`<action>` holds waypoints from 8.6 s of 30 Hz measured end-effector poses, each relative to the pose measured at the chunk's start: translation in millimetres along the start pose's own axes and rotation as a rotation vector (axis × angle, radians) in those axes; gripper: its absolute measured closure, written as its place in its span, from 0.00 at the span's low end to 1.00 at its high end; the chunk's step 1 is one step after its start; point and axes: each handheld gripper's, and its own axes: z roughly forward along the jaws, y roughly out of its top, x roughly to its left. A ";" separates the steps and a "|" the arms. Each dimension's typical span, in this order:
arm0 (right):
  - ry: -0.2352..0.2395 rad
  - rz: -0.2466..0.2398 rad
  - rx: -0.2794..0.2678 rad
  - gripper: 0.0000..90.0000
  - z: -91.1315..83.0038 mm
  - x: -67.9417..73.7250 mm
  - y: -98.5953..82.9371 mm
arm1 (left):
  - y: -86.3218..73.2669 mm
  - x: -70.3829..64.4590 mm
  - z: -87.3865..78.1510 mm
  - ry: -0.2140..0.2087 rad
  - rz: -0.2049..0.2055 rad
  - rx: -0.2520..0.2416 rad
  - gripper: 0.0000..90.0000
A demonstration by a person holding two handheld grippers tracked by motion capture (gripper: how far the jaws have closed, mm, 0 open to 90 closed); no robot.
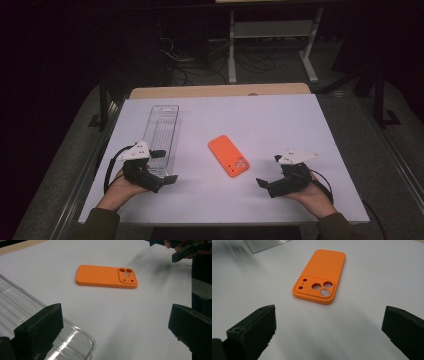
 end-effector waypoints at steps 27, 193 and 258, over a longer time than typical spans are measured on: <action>0.005 0.011 -0.022 0.00 -3.1 -2.0 1.0 | 16.3 -7.1 17.5 -0.032 -0.003 -0.008 0.00; 0.019 0.011 -0.028 0.00 -2.5 -3.1 -0.8 | 9.2 -50.3 103.0 -0.079 -0.002 0.076 0.00; 0.007 0.035 0.051 0.00 24.9 -14.0 60.9 | 10.0 -48.0 101.2 -0.078 0.043 0.083 0.00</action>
